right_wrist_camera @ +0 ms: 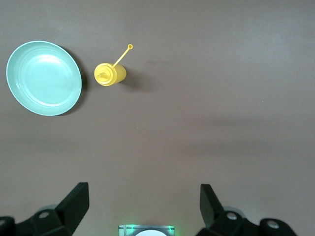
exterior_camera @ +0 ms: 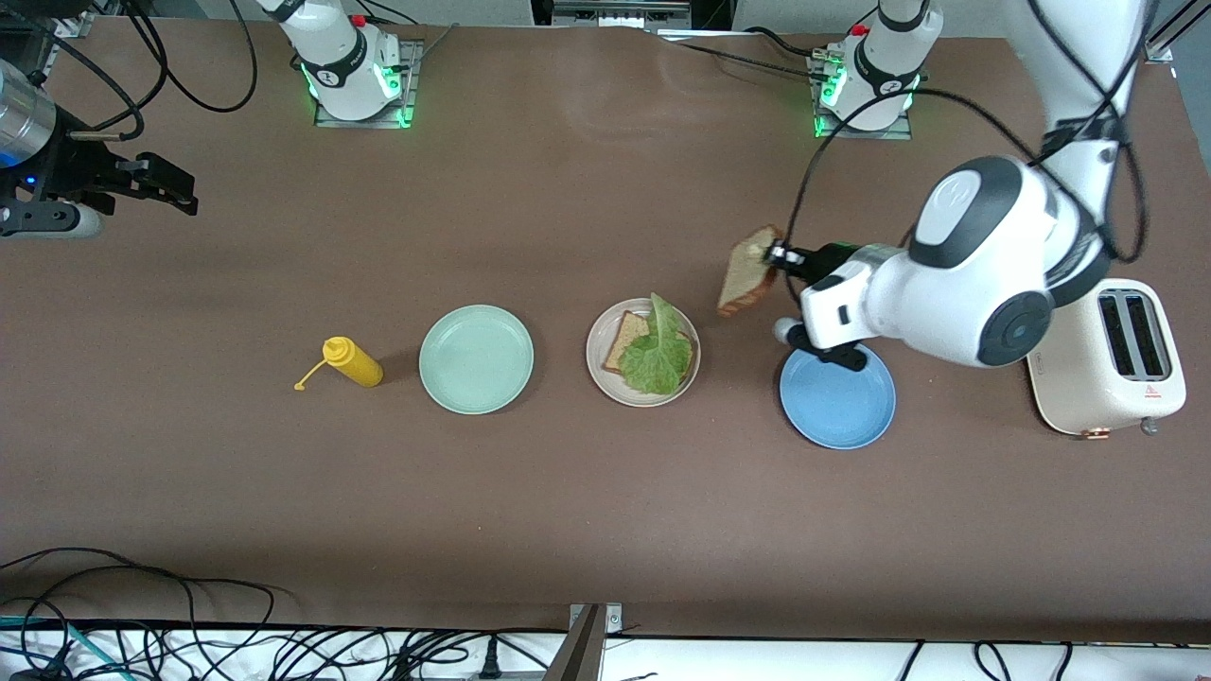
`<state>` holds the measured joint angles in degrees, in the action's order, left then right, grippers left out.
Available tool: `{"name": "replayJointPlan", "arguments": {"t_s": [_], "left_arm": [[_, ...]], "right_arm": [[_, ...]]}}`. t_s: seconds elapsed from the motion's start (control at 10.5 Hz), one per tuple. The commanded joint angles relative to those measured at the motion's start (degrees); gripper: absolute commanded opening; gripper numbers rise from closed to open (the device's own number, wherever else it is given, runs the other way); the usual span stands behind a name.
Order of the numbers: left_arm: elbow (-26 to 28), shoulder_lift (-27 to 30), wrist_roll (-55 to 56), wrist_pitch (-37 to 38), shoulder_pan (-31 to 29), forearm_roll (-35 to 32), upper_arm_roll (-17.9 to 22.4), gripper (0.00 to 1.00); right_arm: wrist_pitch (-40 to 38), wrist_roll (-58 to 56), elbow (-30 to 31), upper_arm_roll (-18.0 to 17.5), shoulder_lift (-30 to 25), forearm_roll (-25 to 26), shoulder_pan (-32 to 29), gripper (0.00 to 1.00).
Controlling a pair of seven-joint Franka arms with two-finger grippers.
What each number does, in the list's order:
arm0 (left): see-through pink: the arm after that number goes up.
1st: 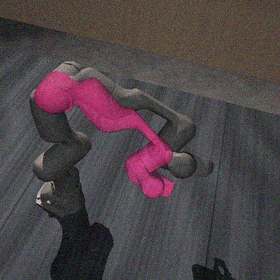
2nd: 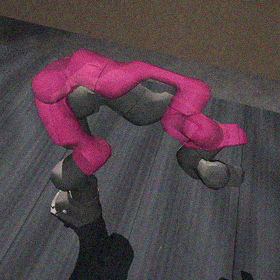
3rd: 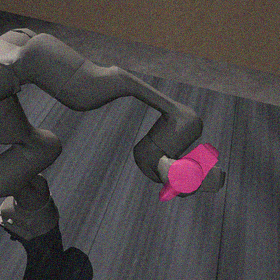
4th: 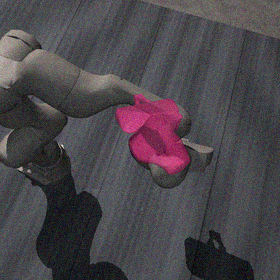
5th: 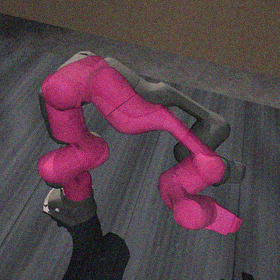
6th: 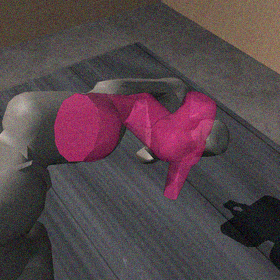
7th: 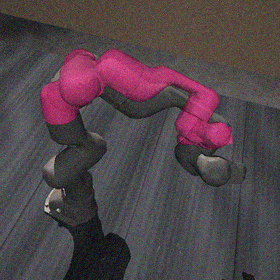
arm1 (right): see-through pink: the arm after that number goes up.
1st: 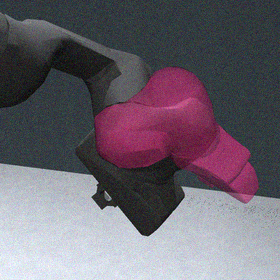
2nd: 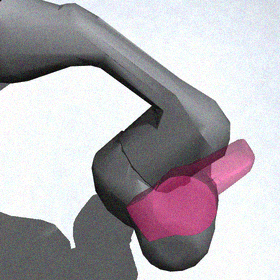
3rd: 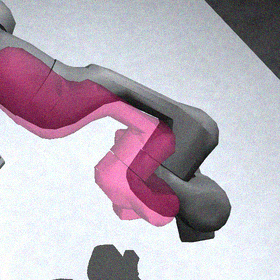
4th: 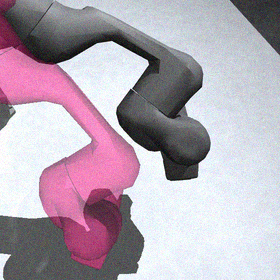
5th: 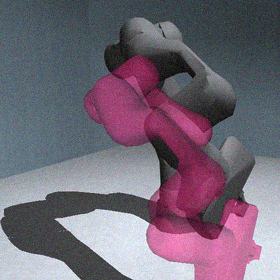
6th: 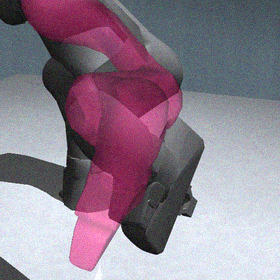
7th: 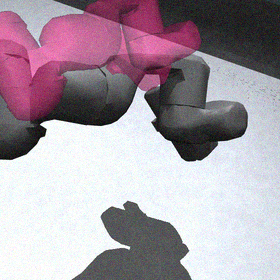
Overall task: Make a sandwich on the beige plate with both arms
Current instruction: 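Lift the toast out and carry it over the beige plate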
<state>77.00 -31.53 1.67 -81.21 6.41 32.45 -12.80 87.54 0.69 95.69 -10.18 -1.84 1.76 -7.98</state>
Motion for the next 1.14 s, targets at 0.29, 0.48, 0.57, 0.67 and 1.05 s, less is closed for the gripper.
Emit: {"name": "replayJointPlan", "arguments": {"t_s": [0.29, 0.48, 0.57, 0.67, 1.05], "left_arm": [[-1.94, -14.76, -6.54, -8.7, 0.97, 24.99, 0.49, 0.0], [-1.68, -19.52, -17.7, -8.79, 1.24, 28.01, 0.58, 0.0], [-1.16, -20.41, -20.8, -8.79, 1.15, 28.02, 0.67, 0.0], [-1.24, -21.46, -23.96, -9.14, 1.15, 27.84, 0.84, 0.0], [-1.94, -22.61, -27.33, -10.37, 0.97, 27.14, 2.16, 0.0]], "right_arm": [[0.35, 0.63, -0.51, 0.42, 0.7, 0.79, -0.28, 1.0], [0.44, 0.63, -0.51, 0.42, 0.96, 0.79, -0.19, 1.0], [0.44, 0.63, -0.51, 0.42, 0.96, 0.79, -0.19, 1.0], [0.44, 0.63, -0.42, 0.33, 0.96, 0.79, -0.19, 1.0], [0.18, 0.55, -0.33, 0.42, 1.05, 0.61, -0.28, 1.0]]}}
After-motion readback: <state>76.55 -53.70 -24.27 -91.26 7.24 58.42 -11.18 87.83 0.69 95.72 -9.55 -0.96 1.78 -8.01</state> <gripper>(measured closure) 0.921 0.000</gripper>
